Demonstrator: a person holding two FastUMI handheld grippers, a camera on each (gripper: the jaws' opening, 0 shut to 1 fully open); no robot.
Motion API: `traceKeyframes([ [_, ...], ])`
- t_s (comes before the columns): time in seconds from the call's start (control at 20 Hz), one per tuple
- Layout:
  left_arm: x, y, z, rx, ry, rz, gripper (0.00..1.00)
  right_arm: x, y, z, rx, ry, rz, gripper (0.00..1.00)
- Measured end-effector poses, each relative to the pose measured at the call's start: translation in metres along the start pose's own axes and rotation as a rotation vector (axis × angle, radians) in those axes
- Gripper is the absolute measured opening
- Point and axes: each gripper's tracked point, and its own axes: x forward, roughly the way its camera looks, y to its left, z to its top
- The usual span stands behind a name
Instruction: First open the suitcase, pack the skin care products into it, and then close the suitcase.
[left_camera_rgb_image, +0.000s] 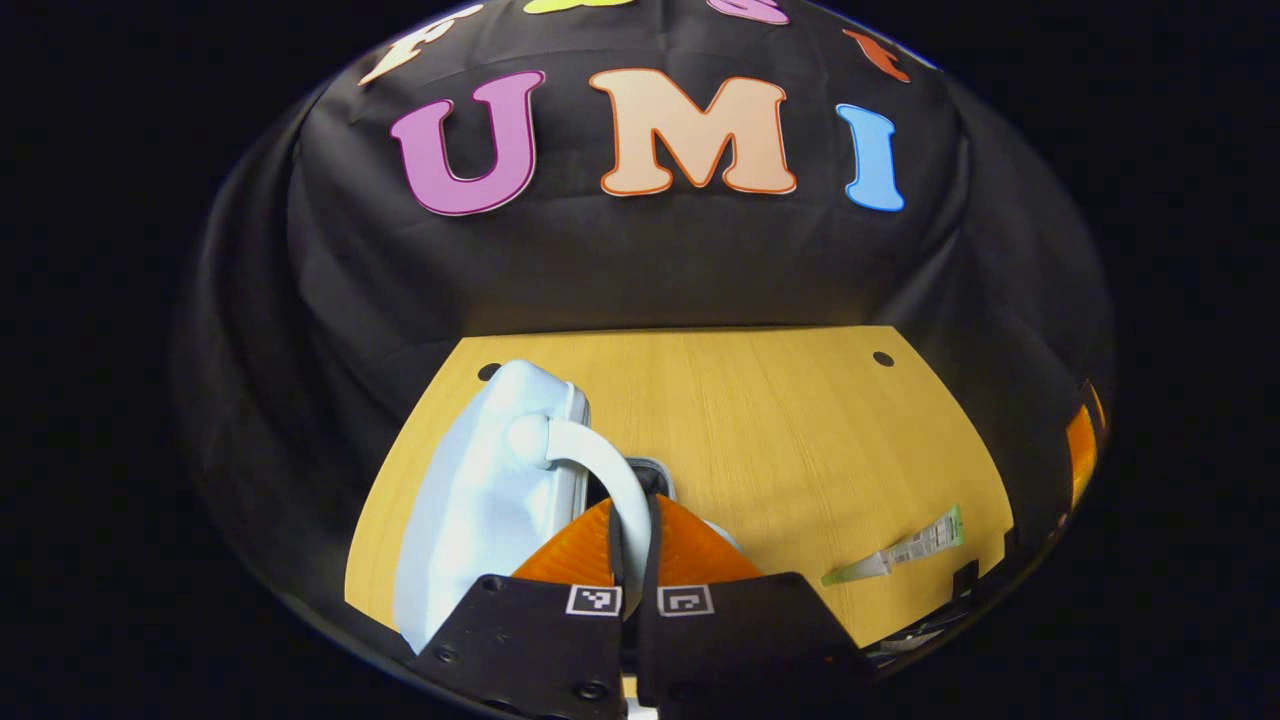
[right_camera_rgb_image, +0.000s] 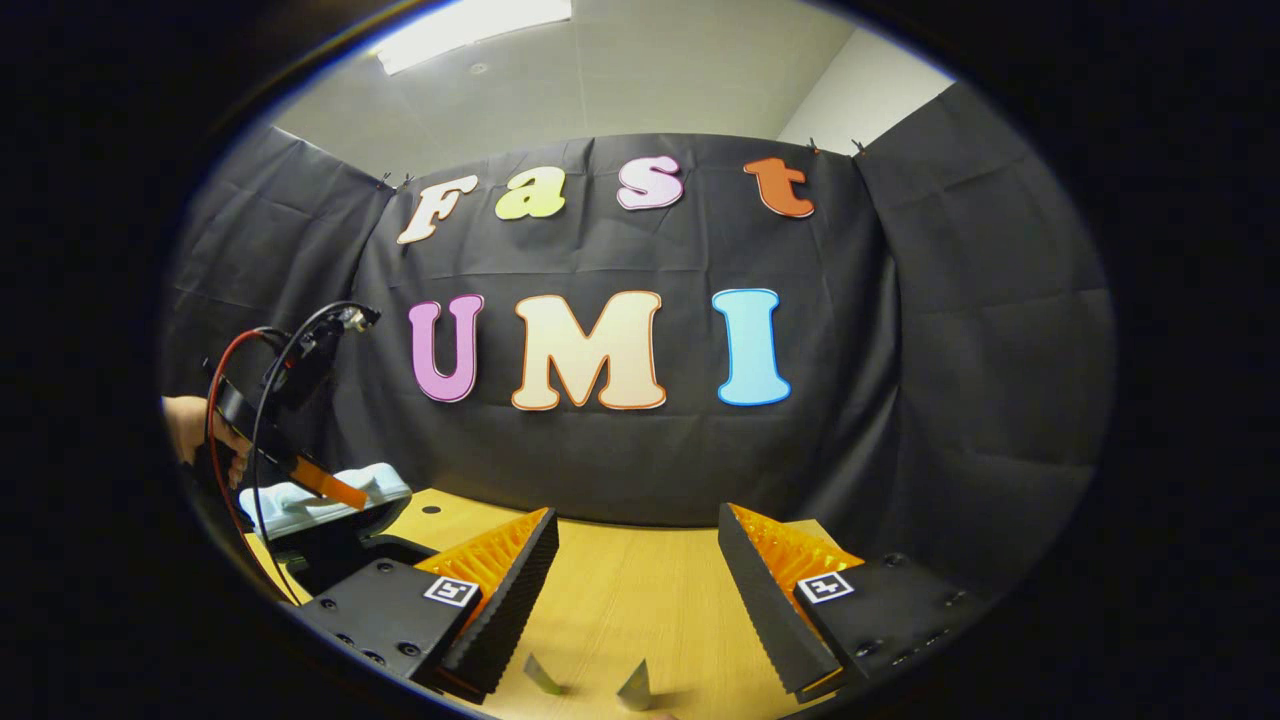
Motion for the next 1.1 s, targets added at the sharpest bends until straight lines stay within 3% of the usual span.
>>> traceKeyframes([
  [0.4,-0.015,0.079,0.03,-0.01,-0.073,0.002,0.0,0.014,0.033,-0.009,0.004,0.008,-0.045,0.99],
  [0.75,-0.026,0.182,0.041,-0.02,-0.128,0.071,0.0,0.024,0.063,-0.014,-0.005,0.004,-0.104,0.99],
  [1.1,-0.028,0.258,0.03,-0.109,-0.161,0.07,0.0,0.024,0.095,-0.013,-0.049,0.011,-0.108,0.99],
])
